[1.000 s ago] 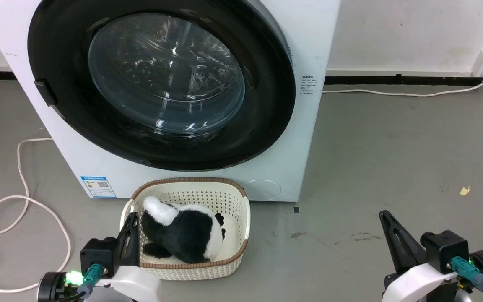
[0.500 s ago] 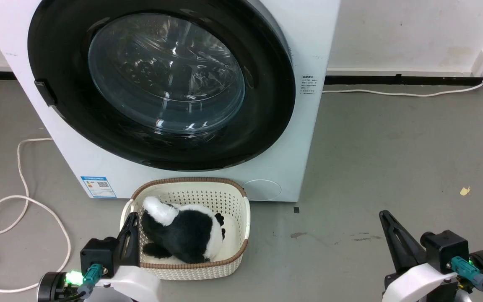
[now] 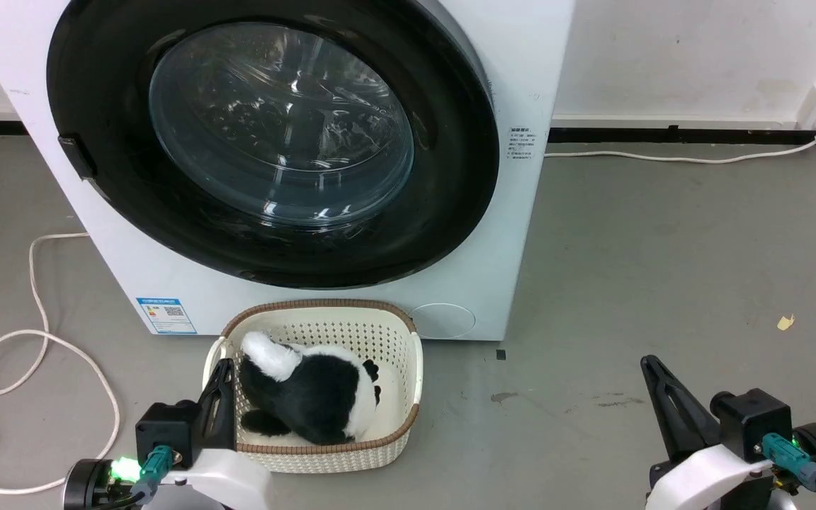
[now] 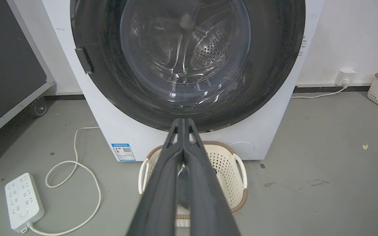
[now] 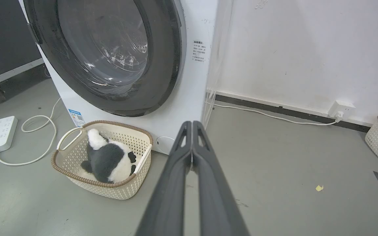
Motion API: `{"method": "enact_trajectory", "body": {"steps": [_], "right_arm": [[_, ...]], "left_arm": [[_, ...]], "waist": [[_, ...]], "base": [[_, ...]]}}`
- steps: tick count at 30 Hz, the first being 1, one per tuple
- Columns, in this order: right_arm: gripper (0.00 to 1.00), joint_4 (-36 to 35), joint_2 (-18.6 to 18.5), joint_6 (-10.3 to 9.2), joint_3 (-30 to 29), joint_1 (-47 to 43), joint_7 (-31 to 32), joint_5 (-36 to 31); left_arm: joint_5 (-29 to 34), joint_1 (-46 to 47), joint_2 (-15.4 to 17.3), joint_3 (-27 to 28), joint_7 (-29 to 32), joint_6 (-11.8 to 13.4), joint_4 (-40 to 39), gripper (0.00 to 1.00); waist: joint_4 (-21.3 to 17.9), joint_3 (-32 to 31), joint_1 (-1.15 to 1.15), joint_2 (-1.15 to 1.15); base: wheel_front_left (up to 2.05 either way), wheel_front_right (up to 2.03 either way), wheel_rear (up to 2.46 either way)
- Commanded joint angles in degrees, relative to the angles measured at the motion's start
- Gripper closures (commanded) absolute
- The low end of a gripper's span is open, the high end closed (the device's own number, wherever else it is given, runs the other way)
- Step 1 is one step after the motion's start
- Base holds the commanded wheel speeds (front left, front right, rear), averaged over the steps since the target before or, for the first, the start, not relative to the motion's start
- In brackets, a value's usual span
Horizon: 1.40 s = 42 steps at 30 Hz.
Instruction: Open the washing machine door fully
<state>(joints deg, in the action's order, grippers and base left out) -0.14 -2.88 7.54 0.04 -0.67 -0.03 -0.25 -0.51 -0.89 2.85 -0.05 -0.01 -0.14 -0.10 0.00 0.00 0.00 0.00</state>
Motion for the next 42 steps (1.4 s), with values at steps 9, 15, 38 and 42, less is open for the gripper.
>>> {"method": "enact_trajectory", "body": {"steps": [9,15,38,42], "right_arm": [[0.00,0.0,0.0,0.00,-0.2,-0.1,-0.3,0.2],[0.00,0.2,0.0,0.00,-0.3,-0.2,-1.0,0.4],[0.00,-1.0,-1.2,-0.01,0.2,3.9,-2.7,-0.3],[0.00,-1.3,-2.1,-0.02,0.3,6.7,-2.0,0.7]], "left_arm": [[-0.2,0.0,0.0,-0.1,-0.3,0.1,0.1,0.00],[-0.4,-0.2,0.0,-0.2,-1.0,0.3,0.2,0.00],[-2.1,1.3,0.0,0.1,-3.7,0.2,0.0,0.00],[-2.7,2.1,0.0,0.5,-4.3,0.0,-0.2,0.00]], "waist": [[0.0,0.0,0.00,0.00],[0.0,0.1,0.00,0.00],[3.0,3.9,0.00,0.00],[3.8,5.3,0.00,0.00]], "base": [[0.00,0.00,0.00],[0.00,0.00,0.00],[0.00,0.00,0.00],[0.00,0.00,0.00]]}}
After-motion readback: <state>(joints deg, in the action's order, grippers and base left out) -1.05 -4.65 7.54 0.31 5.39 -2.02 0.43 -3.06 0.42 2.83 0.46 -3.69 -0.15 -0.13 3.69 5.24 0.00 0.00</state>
